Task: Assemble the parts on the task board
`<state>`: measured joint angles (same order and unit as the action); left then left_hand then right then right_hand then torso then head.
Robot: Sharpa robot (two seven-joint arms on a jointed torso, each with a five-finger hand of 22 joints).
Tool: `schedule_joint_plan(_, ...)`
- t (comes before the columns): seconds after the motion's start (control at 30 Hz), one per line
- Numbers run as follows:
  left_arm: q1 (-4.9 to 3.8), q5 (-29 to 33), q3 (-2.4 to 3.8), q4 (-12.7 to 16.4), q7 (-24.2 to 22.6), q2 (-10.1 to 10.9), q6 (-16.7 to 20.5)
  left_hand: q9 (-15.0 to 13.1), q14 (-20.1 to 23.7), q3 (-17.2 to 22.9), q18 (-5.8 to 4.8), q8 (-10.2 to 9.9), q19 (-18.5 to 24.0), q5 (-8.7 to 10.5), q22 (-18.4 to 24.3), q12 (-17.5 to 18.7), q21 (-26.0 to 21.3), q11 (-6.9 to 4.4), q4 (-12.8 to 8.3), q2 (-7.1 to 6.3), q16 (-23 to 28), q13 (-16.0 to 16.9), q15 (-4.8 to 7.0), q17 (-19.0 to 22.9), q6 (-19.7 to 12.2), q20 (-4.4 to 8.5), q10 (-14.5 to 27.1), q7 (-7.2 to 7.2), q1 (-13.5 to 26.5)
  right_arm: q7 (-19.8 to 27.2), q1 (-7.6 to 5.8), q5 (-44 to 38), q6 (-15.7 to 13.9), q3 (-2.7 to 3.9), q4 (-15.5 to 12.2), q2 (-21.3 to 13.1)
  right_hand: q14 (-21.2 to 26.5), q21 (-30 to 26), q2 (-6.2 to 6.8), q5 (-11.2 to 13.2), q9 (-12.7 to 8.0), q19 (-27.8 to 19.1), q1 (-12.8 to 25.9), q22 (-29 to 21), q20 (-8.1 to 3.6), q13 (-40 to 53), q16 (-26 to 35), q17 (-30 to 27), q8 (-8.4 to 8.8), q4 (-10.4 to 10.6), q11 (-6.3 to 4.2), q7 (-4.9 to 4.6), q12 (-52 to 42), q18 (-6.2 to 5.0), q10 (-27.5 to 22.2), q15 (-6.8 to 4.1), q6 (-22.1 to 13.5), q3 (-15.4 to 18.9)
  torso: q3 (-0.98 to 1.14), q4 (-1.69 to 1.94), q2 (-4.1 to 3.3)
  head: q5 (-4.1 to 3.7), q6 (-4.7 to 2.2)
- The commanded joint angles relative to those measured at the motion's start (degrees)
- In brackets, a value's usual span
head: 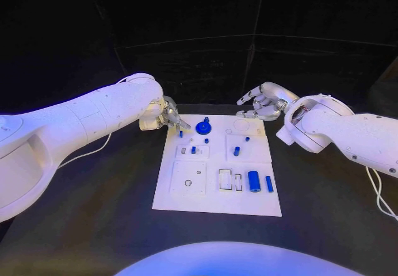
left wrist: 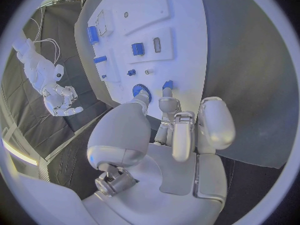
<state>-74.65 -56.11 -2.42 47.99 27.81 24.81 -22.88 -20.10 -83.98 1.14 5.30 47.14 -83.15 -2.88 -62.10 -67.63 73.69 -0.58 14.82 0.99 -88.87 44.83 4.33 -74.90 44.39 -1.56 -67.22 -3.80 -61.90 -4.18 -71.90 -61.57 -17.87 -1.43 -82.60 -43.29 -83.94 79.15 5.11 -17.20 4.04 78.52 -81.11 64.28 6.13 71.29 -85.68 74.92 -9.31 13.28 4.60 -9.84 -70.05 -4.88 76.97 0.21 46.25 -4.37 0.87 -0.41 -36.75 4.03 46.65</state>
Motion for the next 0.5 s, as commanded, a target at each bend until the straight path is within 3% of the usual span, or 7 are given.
schedule_joint_plan(0.03,0.05,-2.10,-0.01,-0.75,-1.21,-0.54,-1.59,0.50,-5.65,-0.59,-0.29,-0.97,-0.22,0.04,-0.32,-0.01,0.46,0.30,-0.04,0.13,-0.27,0.04,-0.06,-13.50,-0.98,-0.08,0.35,-0.28,-0.88,0.40,-0.09,-0.16,0.37,0.04,0.03,0.11,-4.05,-0.27,-0.47,-0.03,-0.08,-0.37,0.24,-0.07,-0.04,0.03,0.31,6.36,-0.24,-0.01,-0.01,0.01,-0.01,-0.07,-0.14,-0.14,0.21,0.31,0.00,-0.07,-0.01,0.14,0.00)
schedule_joint_plan(0.5,0.26,-2.62,-0.02,-1.65,-0.76,-0.98,-2.45,0.56,-5.77,-1.57,-0.45,-0.91,-0.47,0.04,-1.48,-1.21,1.19,0.33,-0.30,0.98,-0.56,1.83,-0.18,-14.02,0.32,-0.29,-0.64,-0.21,-2.01,0.43,-0.09,-0.16,0.38,0.04,0.26,0.36,-4.05,-0.27,-0.47,-0.03,-0.08,-0.37,0.24,-0.07,-0.04,0.03,0.31,6.36,-0.24,-0.01,-0.01,0.01,-0.01,-0.07,-0.14,-0.14,0.21,0.31,0.02,0.00,-0.05,0.05,0.17)
